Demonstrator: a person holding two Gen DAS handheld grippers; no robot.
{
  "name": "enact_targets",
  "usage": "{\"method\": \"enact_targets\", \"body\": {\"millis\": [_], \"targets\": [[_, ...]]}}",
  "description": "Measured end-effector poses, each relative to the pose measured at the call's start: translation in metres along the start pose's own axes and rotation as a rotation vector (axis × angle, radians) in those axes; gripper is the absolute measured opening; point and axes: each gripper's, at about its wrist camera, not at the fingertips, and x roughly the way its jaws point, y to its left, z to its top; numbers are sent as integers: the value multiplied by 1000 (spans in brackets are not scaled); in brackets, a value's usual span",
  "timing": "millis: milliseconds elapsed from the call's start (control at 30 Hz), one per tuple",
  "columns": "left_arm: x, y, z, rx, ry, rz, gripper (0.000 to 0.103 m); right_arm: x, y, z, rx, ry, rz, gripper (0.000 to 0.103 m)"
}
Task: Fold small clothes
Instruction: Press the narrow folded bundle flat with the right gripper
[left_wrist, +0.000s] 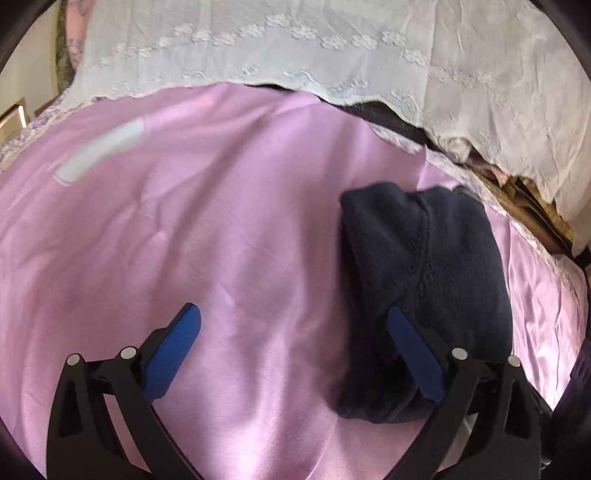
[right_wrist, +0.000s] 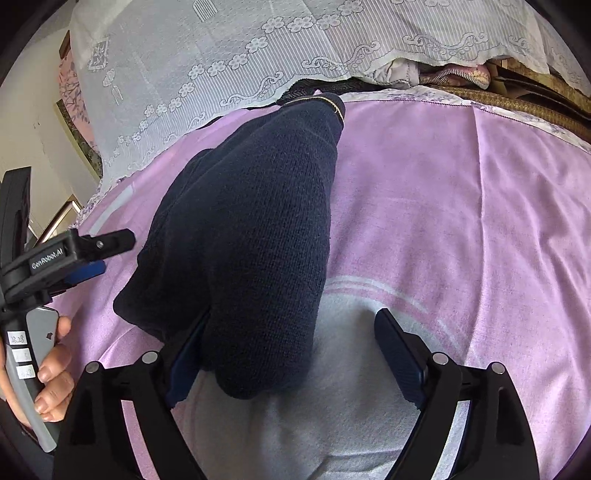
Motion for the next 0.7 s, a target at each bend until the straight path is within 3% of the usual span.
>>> {"method": "enact_targets", "body": {"millis": [133,233,300,400,500,633,700], "targets": [[-30,-14,9,50,-73,-39,98,-16,-9,10,45,-31,14,84],[-47,-42,12,123,-103,-109,98,-39,-12,20,97,-129,36,60],[-50,-62,14,175,-110,-128,98,-44,-11,29,116,-160,58,32],[-42,-85,15,227,-110,-126,98,-33,-7,44,152,-159,101,17],[-19,-92,19,244,-106,-71,98,-15,-3,59,163,-164,88,13],[17,-84,29,227,-61,-82,98,5,4,81,127,-163,69,13],[36,-87,28,258,-41,-48,98,17,6,86,94,-144,40,11]]}}
